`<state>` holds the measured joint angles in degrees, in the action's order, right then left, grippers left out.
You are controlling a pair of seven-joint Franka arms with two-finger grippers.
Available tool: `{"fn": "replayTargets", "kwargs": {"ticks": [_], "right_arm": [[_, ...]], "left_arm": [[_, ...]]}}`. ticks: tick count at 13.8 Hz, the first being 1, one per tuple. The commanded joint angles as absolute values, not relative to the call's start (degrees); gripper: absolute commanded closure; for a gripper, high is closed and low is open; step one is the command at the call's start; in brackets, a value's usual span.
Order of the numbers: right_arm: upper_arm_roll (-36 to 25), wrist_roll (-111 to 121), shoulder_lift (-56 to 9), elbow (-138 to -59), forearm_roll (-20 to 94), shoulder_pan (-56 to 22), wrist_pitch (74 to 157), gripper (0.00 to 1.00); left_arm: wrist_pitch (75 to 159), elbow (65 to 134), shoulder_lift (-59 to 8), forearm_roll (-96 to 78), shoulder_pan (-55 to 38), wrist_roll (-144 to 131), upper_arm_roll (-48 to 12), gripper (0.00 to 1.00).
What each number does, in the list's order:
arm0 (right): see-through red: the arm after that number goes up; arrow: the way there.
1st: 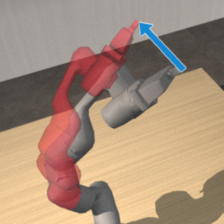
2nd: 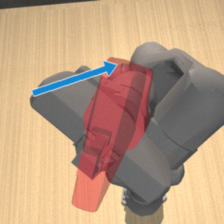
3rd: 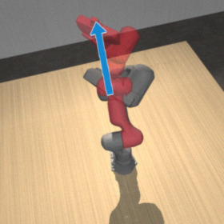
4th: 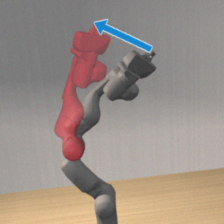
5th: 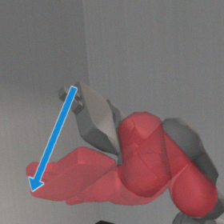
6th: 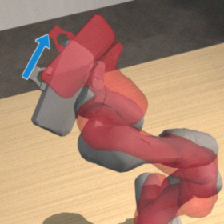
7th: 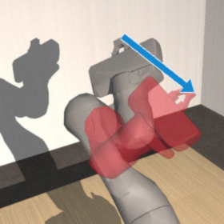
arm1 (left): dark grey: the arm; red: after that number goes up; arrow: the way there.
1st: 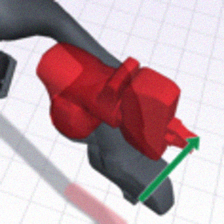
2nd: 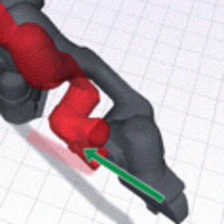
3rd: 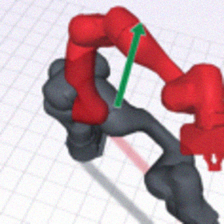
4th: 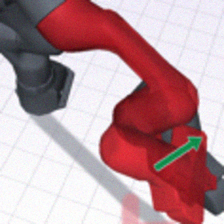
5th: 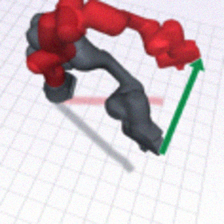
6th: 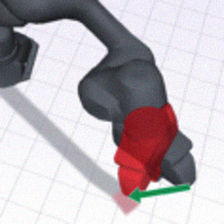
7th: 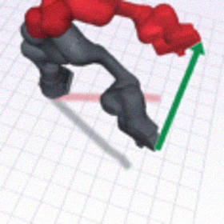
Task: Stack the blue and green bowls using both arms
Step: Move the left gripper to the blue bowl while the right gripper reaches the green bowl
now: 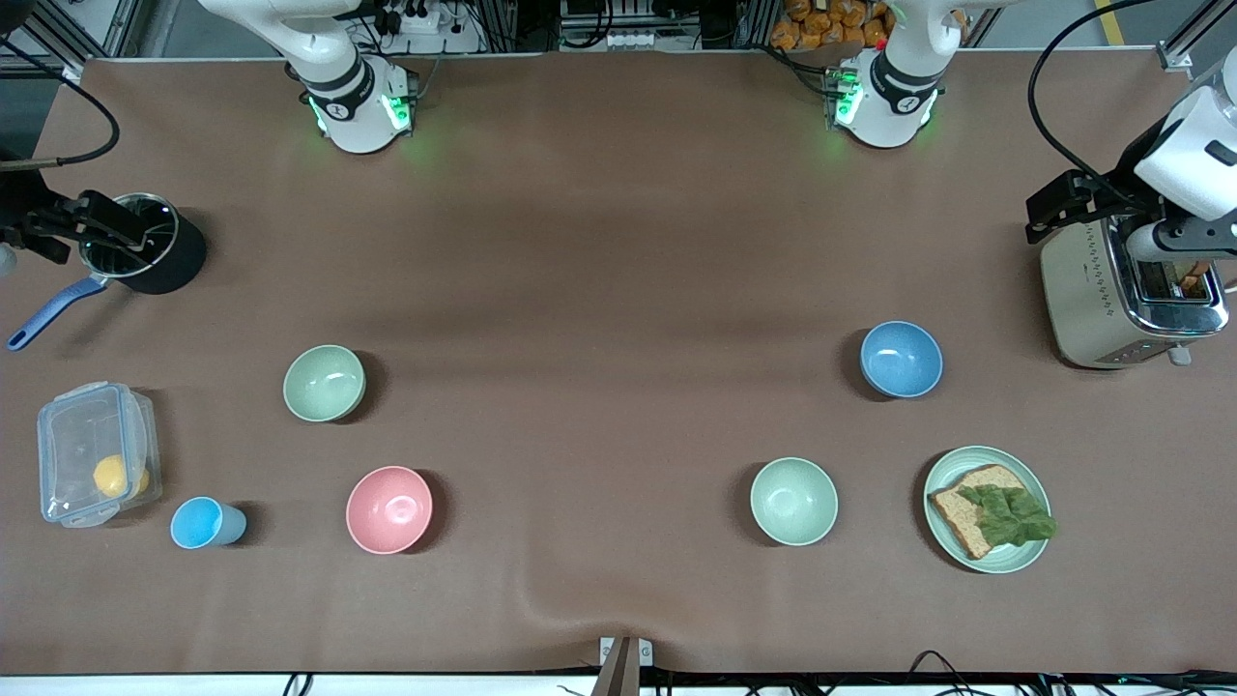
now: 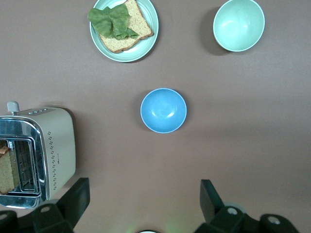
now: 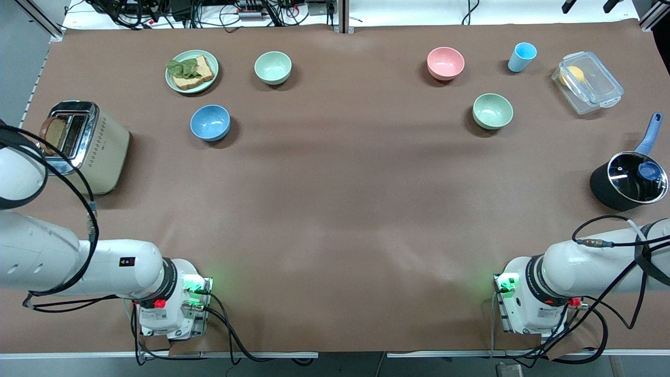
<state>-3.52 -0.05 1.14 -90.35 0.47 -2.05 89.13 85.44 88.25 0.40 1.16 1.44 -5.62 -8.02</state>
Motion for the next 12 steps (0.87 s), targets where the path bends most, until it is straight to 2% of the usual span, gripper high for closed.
{"fn": "replayTargets", "kwargs": {"ticks": [1,5,7,12], "right_arm": [[-2.46,-1.05,1.49,-89.74,-0.53,-0.88,88.24,0.0],[-2.46,-1.14,1.41,-89.82,-0.35,-0.97,88.24,0.0],[-2.46,-1.14,0.71,-90.52,0.09,-1.23,87.81,0.0],[-2.37,-1.32,-7.97,-92.2,3.07,-0.97,89.47,0.0]], "left_arm": [[84.9,88.95,1.5,0.79,1.67,-5.01,-7.82,0.0],[85.78,88.94,-1.04,0.52,2.11,-4.39,-4.84,0.0],[86.66,89.3,-4.99,0.88,3.59,-4.48,-4.83,0.0],[95.86,91.39,-17.38,0.79,5.89,-4.48,-5.01,0.0]]}}
